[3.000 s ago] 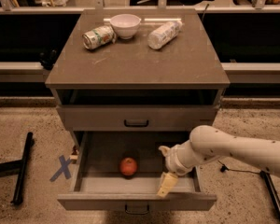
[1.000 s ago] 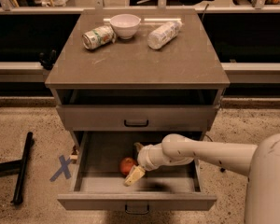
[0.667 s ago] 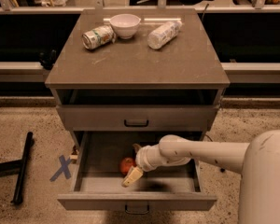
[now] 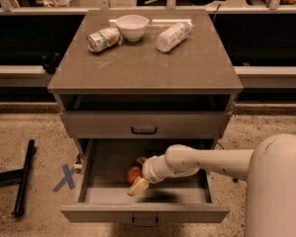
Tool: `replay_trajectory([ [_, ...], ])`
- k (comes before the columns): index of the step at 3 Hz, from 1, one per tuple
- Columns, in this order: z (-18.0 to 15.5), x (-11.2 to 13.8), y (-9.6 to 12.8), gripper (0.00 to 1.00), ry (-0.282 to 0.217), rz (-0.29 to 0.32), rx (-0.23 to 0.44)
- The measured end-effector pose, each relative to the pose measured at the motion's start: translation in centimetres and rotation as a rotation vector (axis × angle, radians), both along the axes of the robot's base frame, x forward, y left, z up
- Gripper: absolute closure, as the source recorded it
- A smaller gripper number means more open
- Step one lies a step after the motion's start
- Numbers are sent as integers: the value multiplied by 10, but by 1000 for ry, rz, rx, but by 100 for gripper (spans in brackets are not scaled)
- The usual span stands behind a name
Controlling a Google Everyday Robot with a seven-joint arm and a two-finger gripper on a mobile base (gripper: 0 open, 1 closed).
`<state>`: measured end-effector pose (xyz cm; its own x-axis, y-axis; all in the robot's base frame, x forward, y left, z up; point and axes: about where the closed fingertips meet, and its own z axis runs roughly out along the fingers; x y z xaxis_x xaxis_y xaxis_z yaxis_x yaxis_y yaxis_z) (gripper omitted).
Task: Pick apple from middle drawer and place on counter
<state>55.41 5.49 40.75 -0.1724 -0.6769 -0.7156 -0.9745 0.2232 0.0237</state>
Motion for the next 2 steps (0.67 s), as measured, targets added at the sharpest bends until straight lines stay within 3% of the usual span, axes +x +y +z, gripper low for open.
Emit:
replay_trajectory([
  [2,-11,-7,13,65,16,30,-2],
])
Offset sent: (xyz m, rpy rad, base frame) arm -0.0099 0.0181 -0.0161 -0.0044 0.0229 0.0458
